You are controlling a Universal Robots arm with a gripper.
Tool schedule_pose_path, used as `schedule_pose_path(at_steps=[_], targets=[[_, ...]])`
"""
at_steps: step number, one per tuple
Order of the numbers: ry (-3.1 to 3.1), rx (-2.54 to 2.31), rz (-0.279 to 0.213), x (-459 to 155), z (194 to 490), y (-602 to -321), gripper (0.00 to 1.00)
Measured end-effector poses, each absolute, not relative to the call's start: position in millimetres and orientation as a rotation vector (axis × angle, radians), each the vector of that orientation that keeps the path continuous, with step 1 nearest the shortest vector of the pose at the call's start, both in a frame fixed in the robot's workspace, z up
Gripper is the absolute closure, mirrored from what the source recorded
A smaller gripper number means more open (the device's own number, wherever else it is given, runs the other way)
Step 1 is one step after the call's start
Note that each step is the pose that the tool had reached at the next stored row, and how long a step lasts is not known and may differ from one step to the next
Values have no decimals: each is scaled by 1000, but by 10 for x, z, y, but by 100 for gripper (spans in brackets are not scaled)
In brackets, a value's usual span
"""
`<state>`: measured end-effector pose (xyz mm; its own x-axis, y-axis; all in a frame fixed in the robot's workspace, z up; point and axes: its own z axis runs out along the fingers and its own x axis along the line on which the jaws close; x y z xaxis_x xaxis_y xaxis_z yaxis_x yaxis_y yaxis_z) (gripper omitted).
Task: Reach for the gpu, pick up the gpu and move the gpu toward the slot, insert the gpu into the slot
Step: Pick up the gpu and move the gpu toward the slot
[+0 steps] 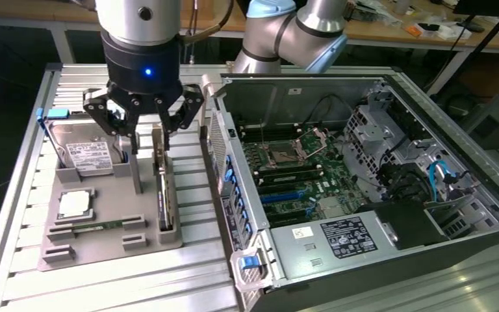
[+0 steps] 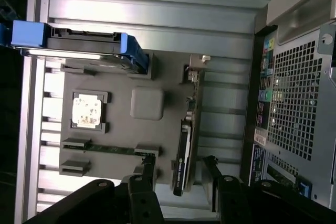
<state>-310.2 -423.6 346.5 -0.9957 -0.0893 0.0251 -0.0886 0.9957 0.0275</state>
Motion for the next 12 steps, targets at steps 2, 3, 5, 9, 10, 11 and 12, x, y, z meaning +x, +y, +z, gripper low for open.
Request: schedule_pose_path(at_steps=[2, 3, 5, 9, 10, 11, 12], targets=[[-3112, 141, -41, -3101, 3421, -4262, 52], [-3112, 142, -41, -3102, 3395, -4266, 52], [-3112, 142, -41, -3102, 3358, -4268, 52], [-3111, 146, -41, -3093, 3283, -4270, 52], [-3111, 148, -41, -3087, 3267, -4270, 52], [-3111, 151, -41, -3079, 3247, -4270, 52], [-3111, 153, -41, -3070, 3227, -4270, 52]])
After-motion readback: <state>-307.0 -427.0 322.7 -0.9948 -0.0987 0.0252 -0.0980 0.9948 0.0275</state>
